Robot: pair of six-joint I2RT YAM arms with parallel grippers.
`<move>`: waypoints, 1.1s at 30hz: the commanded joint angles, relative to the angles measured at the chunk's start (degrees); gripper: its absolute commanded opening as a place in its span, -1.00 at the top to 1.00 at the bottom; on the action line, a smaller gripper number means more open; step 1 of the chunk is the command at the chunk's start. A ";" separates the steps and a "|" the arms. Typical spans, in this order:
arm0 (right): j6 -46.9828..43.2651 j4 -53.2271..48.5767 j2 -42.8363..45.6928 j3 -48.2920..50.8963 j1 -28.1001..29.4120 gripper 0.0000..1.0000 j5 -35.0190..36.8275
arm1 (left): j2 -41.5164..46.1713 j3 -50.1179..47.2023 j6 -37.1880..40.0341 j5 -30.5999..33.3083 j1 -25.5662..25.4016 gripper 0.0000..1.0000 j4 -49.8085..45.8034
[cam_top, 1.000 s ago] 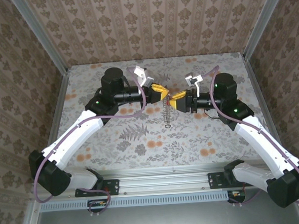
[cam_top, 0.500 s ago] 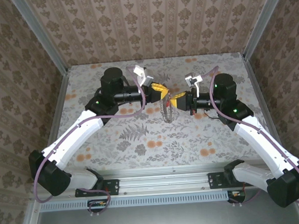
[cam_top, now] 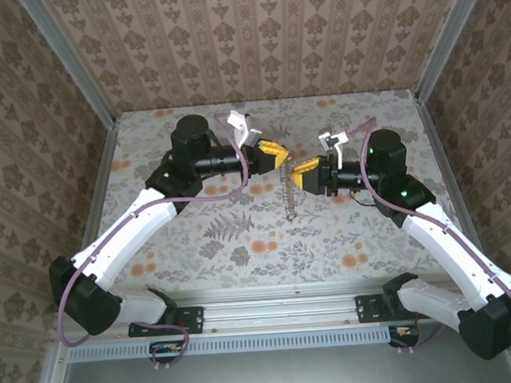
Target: Put the keys on the keyring
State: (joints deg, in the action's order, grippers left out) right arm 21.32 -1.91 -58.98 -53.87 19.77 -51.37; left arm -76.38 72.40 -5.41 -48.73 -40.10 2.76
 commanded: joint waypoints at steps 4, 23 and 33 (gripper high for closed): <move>1.20 1.61 0.35 0.38 0.36 0.30 2.89 | 1.76 0.08 -1.35 -0.62 -0.11 1.00 3.30; -0.14 -0.13 -0.26 -1.01 1.64 0.95 7.02 | 1.33 -0.57 -2.74 0.06 -0.16 1.00 5.51; -2.25 -2.75 -1.11 -0.70 4.90 1.00 5.82 | 1.28 -1.56 -3.60 1.18 -0.42 1.00 7.56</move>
State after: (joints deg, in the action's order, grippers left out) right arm 20.86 -2.28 -59.96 -53.93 23.16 -45.36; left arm -76.36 70.94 -7.84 -47.53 -40.10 6.50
